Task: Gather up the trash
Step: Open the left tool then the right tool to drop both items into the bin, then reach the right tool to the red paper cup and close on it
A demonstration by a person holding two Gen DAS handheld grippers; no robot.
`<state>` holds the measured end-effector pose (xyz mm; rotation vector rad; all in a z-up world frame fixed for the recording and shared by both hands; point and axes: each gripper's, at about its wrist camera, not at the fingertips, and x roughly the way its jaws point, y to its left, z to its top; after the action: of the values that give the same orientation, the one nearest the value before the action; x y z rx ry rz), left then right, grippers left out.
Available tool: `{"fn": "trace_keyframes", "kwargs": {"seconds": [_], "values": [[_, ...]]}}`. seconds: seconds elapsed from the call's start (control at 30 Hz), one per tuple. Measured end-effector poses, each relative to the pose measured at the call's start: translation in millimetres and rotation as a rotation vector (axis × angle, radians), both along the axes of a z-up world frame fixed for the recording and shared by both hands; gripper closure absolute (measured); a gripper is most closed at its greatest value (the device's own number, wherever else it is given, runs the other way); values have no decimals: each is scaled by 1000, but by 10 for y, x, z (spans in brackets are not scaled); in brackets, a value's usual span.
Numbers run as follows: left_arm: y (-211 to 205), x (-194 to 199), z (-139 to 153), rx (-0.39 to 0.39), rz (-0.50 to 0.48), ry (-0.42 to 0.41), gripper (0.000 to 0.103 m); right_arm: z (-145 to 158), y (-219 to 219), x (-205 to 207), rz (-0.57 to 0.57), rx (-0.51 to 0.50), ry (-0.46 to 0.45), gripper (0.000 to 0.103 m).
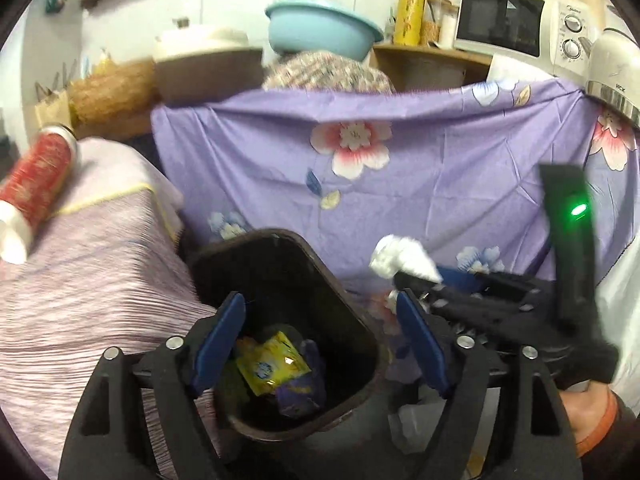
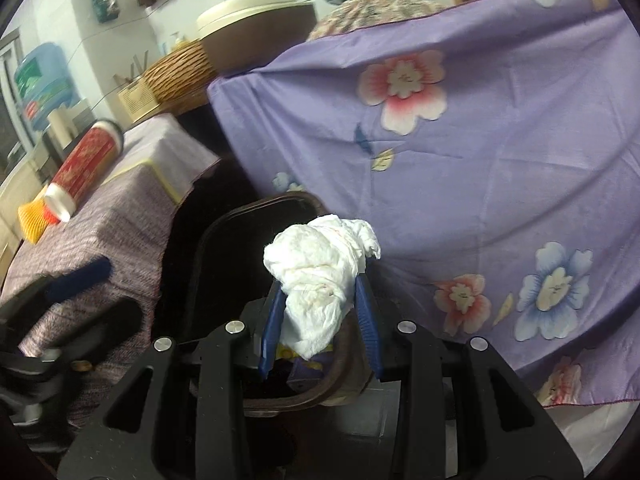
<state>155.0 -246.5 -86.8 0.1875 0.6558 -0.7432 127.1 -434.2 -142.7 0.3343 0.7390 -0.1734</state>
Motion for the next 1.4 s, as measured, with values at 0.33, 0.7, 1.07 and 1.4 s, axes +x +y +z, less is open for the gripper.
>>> {"fn": "trace_keyframes", "kwargs": {"seconds": [0.33,0.7,1.07,1.4], "values": [[460,-44,230,-41,133,-24,15,-252,386,288,109,26,61,67],[917,-35,278,-59,245,-11,12,-603,651,534,149,27,140,67],[1271,-103,281,-61,313,-18,6,-895,752,647,136,46,202,37],[1466,-167,310,-18,346,-48,6,-492,766,541,125,56,152,28]]}}
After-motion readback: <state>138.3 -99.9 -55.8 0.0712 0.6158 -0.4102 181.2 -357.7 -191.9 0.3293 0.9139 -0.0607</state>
